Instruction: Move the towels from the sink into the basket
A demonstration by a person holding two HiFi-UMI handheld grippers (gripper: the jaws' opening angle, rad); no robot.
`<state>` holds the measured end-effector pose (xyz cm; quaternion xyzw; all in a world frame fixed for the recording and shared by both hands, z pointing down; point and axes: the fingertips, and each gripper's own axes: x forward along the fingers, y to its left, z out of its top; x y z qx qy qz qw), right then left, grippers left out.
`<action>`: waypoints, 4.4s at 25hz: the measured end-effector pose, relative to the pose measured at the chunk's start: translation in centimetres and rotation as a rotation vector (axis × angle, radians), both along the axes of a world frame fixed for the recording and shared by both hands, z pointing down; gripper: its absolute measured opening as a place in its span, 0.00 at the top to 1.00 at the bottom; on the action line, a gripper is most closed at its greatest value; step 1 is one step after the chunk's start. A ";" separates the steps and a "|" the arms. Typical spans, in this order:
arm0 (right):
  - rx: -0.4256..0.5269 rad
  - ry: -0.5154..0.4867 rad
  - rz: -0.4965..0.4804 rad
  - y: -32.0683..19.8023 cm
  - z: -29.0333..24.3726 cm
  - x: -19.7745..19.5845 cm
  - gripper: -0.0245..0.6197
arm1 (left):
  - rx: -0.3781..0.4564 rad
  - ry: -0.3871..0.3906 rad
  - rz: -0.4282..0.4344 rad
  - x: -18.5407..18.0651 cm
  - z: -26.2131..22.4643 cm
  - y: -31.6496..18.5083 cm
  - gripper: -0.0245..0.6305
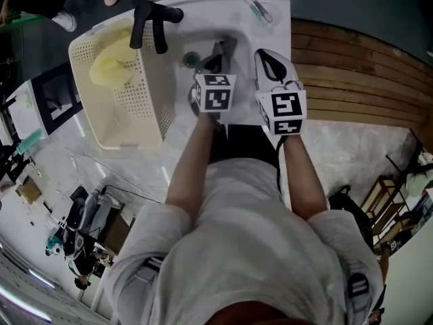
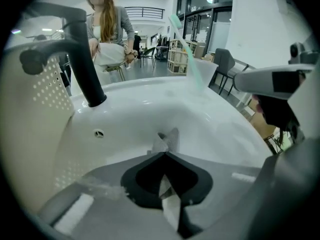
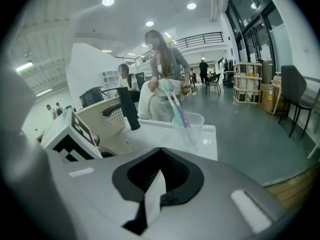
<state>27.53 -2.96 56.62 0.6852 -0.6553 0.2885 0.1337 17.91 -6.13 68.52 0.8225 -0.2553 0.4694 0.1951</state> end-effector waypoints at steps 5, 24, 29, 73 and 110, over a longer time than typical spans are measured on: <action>0.007 0.011 -0.011 0.0 -0.6 -0.7 0.95 | 0.024 0.037 -0.002 -0.2 -2.1 0.3 0.93; 0.100 0.059 -0.015 0.8 -5.9 -3.4 0.95 | 0.187 0.189 0.032 0.0 -12.7 0.3 0.93; 0.119 0.073 -0.024 1.2 -7.5 -4.3 0.95 | 0.228 0.229 0.035 -0.3 -15.5 0.7 0.93; 0.385 0.169 -0.205 -7.1 -22.7 -14.3 0.95 | 0.581 0.439 -0.127 -10.0 -36.2 -6.9 0.93; 0.391 0.100 -0.508 -14.7 -22.5 -33.4 0.95 | 0.593 0.372 -0.426 -28.8 -35.2 -11.4 0.93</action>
